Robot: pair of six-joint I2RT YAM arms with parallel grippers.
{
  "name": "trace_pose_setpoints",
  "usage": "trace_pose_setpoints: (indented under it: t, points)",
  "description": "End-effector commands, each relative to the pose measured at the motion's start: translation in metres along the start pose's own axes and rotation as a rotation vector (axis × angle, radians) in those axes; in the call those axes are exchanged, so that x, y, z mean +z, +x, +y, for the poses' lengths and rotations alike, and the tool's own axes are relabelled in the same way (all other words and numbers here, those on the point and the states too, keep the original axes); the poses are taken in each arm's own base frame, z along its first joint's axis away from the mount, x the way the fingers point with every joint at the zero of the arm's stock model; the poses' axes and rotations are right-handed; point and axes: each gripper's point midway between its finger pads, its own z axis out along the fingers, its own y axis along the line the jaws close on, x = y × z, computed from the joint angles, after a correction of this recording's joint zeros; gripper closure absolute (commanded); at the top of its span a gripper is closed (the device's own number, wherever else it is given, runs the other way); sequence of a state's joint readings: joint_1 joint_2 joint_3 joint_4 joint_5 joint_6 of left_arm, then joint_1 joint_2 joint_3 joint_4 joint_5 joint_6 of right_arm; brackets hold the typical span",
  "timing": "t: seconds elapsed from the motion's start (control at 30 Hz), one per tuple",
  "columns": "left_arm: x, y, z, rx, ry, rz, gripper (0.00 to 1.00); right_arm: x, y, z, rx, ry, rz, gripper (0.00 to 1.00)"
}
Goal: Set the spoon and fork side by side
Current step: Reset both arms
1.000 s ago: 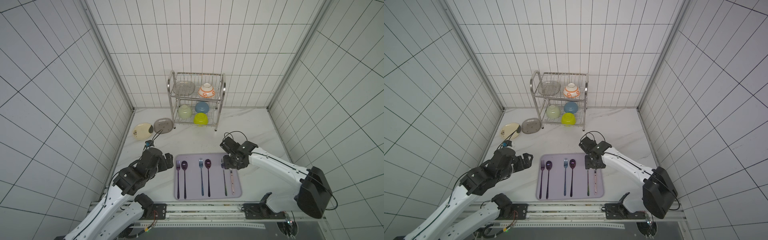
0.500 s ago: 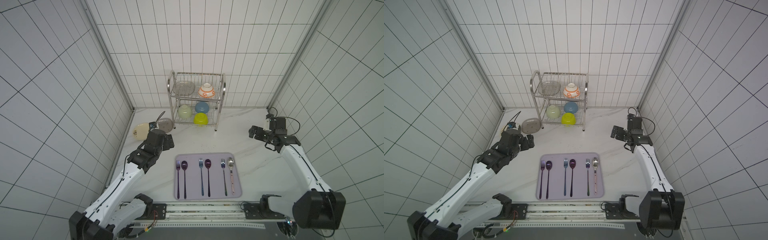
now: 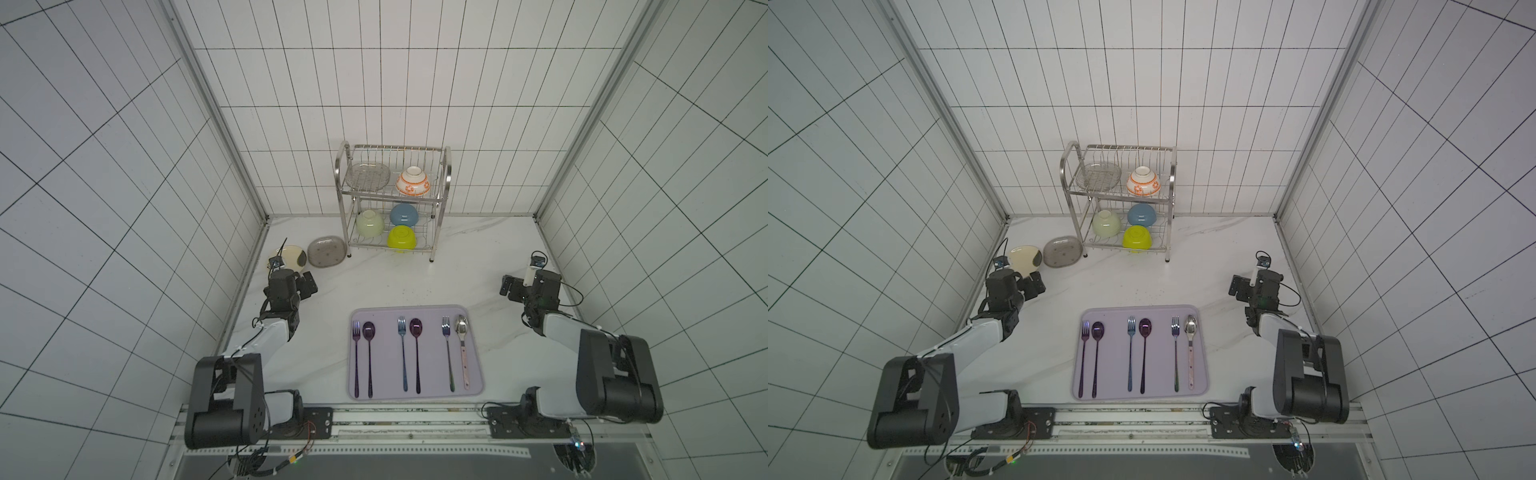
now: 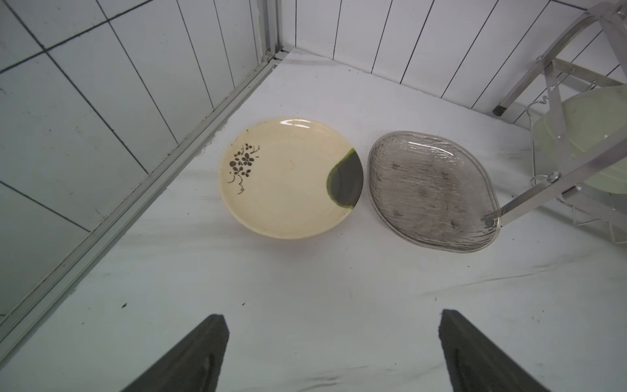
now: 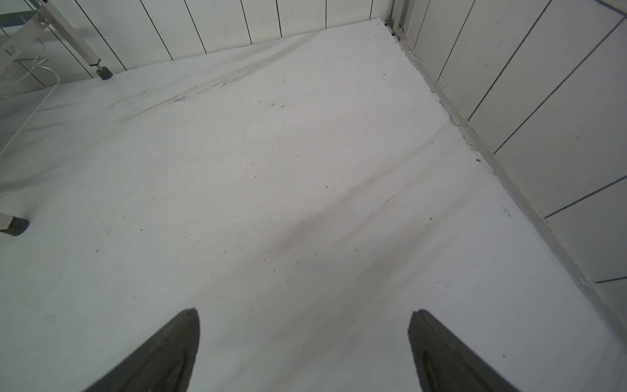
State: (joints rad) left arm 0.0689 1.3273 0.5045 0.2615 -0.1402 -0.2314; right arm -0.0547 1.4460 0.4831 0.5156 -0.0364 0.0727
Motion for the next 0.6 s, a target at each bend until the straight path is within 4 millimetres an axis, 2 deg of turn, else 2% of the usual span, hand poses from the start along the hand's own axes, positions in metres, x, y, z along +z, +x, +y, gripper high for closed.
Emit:
trace_pose_setpoints:
  t: [0.0,0.13,0.33,0.43,0.57]
  points:
    - [0.003,-0.032,-0.017,0.032,0.093,-0.177,0.02,0.004,-0.019,-0.004,-0.017,0.032,-0.146,0.01]
    - [0.007,-0.034,-0.017,0.044,0.098,-0.224,0.02,0.007,-0.014,0.000,-0.055,0.061,-0.145,0.01]
    - [0.018,-0.016,-0.020,0.059,0.138,-0.265,0.01,0.009,-0.015,0.001,-0.056,0.060,-0.142,0.01]
    - [0.028,-0.010,-0.024,0.088,0.136,-0.178,0.02,0.010,-0.014,0.000,-0.052,0.061,-0.137,0.01]
    - [0.026,-0.011,-0.029,0.117,0.103,-0.190,0.02,0.009,-0.014,0.000,-0.053,0.059,-0.137,0.01]
